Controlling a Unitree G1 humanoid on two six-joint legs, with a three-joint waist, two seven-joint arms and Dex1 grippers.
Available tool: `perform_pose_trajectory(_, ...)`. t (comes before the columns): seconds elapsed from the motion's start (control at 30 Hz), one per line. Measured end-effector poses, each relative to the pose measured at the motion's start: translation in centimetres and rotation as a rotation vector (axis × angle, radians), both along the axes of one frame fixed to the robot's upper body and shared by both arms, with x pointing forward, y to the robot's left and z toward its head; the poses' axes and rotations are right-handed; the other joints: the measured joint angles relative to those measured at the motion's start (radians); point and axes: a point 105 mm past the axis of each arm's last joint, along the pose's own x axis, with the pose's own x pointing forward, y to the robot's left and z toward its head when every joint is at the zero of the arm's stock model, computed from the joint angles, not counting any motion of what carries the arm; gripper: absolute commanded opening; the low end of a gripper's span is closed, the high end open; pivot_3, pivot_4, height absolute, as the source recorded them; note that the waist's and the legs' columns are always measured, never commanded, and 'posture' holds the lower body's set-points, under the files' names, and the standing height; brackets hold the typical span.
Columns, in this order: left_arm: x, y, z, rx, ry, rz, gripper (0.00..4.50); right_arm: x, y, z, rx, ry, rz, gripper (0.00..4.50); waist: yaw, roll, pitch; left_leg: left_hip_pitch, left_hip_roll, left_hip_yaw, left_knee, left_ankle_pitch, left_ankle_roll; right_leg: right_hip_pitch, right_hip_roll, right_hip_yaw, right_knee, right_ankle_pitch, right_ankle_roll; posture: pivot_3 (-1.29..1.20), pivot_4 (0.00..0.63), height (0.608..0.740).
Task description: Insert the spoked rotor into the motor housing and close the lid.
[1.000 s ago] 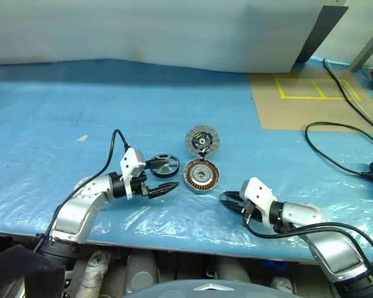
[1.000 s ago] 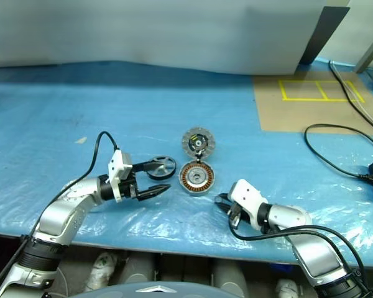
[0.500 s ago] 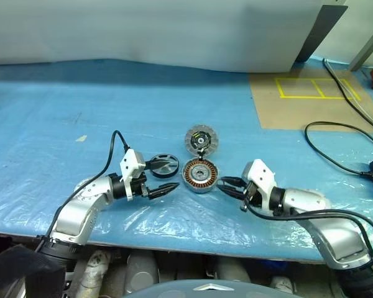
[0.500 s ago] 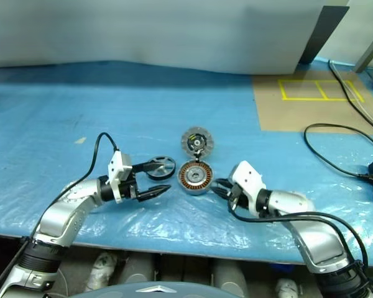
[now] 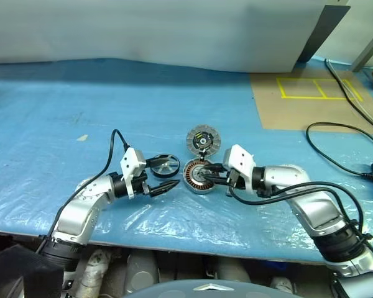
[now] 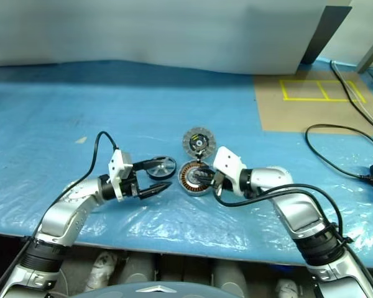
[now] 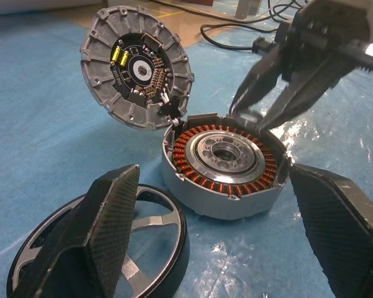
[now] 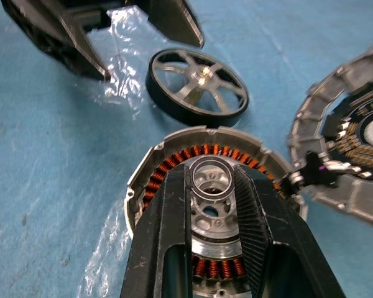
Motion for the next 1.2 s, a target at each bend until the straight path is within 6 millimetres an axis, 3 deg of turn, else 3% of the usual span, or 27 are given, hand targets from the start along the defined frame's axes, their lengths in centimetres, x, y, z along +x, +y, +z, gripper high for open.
perform_pose_trajectory(0.23,0.1,0.0,-0.1,0.0,0.007,0.014,4.03,1.5,0.4,-0.5,-0.013,-0.041,0.002,0.6,-0.001,0.0,0.0,0.0,0.0,0.0,0.001,0.0,0.0,0.0,0.0,0.0,0.002,0.0,0.0,0.0,0.15,0.74)
perform_pose_trajectory(1.2,0.2,0.0,-0.1,-0.006,-0.003,0.016,4.03,1.2,0.0,-1.1,-0.055,-0.06,0.035,0.6,0.0,0.0,0.0,0.0,0.0,0.0,0.002,0.0,0.0,0.0,0.0,0.0,0.002,0.0,0.0,0.0,0.15,0.74)
